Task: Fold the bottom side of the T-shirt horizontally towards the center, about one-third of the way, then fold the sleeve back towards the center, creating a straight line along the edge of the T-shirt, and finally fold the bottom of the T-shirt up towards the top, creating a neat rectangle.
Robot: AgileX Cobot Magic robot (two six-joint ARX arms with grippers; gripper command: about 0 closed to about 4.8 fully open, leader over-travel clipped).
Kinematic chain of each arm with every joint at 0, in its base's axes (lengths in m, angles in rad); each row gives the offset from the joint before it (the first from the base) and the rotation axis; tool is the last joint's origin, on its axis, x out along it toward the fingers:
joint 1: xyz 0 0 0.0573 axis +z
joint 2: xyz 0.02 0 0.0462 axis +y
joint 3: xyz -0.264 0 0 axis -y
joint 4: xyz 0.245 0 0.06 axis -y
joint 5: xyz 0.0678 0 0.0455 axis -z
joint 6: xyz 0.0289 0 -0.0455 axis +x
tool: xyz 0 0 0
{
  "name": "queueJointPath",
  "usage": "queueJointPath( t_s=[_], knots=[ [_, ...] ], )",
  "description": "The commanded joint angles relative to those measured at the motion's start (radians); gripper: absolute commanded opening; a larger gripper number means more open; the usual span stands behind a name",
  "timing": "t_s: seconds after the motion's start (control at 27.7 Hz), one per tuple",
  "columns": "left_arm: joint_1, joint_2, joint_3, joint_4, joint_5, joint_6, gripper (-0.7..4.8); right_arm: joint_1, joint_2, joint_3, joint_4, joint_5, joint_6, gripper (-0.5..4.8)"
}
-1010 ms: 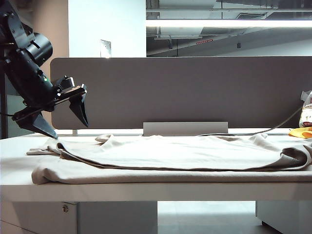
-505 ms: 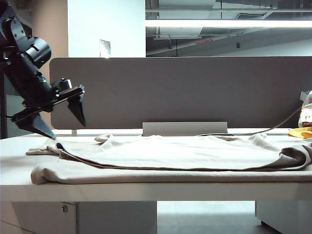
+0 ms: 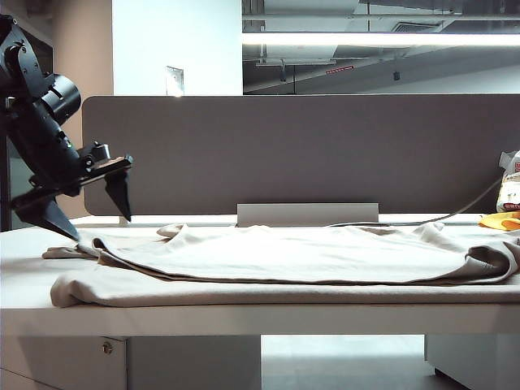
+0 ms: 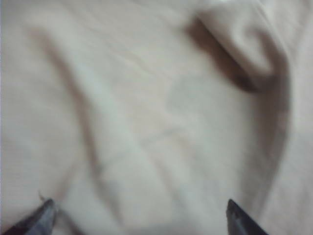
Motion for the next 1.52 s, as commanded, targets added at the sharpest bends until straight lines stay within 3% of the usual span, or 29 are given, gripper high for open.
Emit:
queueJointPath(
  t_s=[0.04, 0.32, 0.58, 0.94, 1.01, 1.08, 1.34, 1.41, 1.52],
  knots=[
    [0.028, -0.001, 0.041, -0.018, -0.049, 0.001, 4.79, 0.004, 0.008, -0.006, -0.024, -0.012, 0.001, 2.84],
    [0.085, 0.013, 0.065, -0.037, -0.048, -0.003, 4.79, 0.004, 0.022, 0.003, -0.016, -0.013, 0.002, 2.83],
    [0.090, 0.094, 0.075, -0.045, -0.047, -0.003, 4.79, 0.023, 0.093, 0.108, -0.104, -0.036, 0.008, 2.84],
    [0.076, 0.200, 0.173, -0.080, -0.019, -0.010, 4.79, 0.040, 0.105, 0.116, -0.073, -0.031, 0.009, 2.64],
    [0.075, 0.213, 0.192, -0.089, -0.009, -0.006, 4.10, 0.040, 0.106, 0.116, -0.073, -0.030, 0.010, 2.58],
    [0.071, 0.224, 0.210, -0.092, 0.016, -0.006, 3.39, 0.040, 0.106, 0.116, -0.074, -0.031, 0.019, 2.20],
    [0.062, 0.231, 0.224, -0.087, 0.026, 0.052, 0.95, 0.041, 0.106, 0.116, -0.078, -0.042, 0.023, 0.27],
    [0.062, 0.231, 0.224, -0.088, 0.026, 0.055, 0.49, 0.041, 0.106, 0.116, -0.076, -0.042, 0.023, -0.06],
    [0.062, 0.231, 0.226, -0.086, 0.026, 0.066, 0.13, 0.041, 0.106, 0.116, -0.076, -0.054, 0.023, -0.06]
  ],
)
